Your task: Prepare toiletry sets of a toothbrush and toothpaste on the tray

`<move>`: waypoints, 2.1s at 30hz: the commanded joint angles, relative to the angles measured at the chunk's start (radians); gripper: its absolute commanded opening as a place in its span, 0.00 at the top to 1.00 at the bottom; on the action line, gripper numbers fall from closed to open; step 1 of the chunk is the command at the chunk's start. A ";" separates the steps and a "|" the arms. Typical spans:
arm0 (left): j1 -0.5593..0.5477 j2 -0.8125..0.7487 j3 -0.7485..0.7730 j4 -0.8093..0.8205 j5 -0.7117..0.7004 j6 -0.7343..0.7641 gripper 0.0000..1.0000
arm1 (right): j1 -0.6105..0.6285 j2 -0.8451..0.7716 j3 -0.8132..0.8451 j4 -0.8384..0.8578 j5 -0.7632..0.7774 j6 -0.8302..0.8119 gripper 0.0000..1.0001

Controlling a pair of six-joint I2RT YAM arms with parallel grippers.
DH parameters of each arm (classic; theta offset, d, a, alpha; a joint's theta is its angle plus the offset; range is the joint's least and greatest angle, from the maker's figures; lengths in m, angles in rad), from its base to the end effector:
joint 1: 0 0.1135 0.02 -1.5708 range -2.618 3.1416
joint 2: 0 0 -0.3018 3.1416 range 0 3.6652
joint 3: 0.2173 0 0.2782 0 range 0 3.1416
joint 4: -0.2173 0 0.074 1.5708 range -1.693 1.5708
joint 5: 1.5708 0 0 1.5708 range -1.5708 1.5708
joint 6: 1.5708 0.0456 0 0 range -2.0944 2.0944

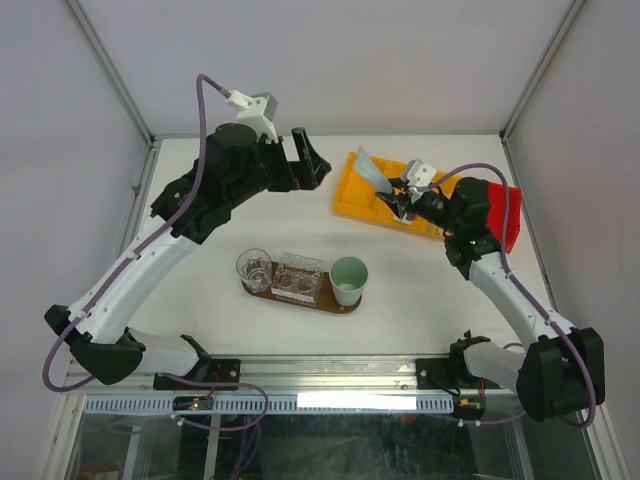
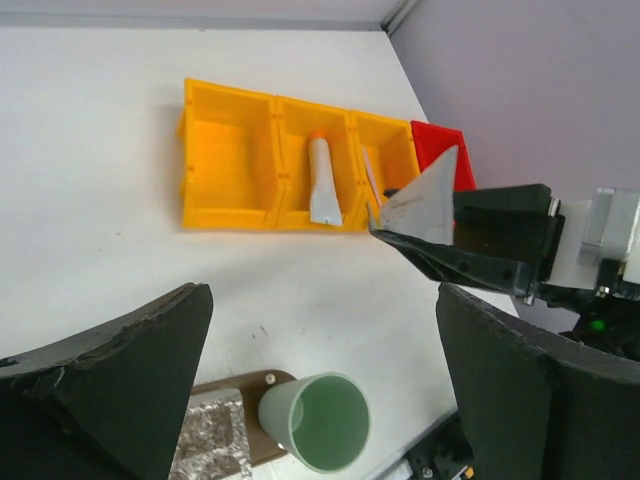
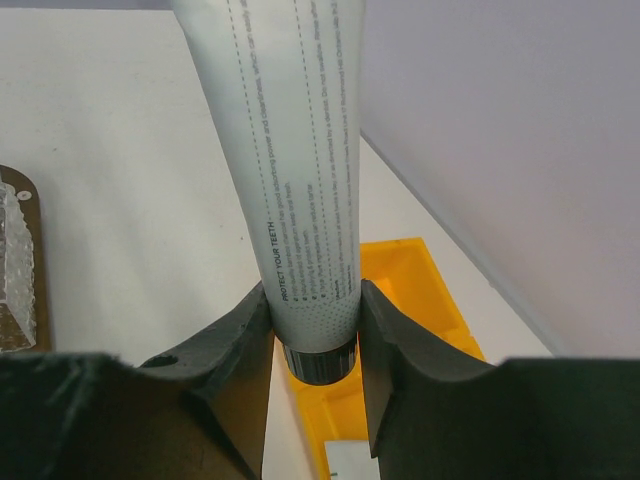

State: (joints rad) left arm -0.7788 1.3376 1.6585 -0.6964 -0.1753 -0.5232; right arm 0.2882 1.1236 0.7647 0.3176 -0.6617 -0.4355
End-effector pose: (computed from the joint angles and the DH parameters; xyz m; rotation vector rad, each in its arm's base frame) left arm 0.2189 -0.2049 0.5061 0.1363 1.9994 -0.6853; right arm 0.2555 0.1050 0.3418 -1.0185 1.2589 0.4182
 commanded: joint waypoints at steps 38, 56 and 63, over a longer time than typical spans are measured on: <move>-0.061 0.326 0.371 -0.143 -0.019 0.019 0.61 | 0.079 0.041 0.093 0.053 -0.003 0.011 0.79; -0.069 0.304 0.369 -0.188 -0.020 0.019 1.00 | 0.080 0.041 0.094 -0.010 -0.003 0.011 0.79; -0.066 0.267 0.393 -0.275 -0.055 0.047 1.00 | 0.082 -0.022 0.129 -0.177 -0.147 0.508 0.00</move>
State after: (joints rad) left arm -0.8387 1.6661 1.9884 -0.9298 -0.2008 -0.5076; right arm 0.3664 1.1675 0.8234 0.2073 -0.7372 -0.1291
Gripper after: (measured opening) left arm 0.030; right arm 0.986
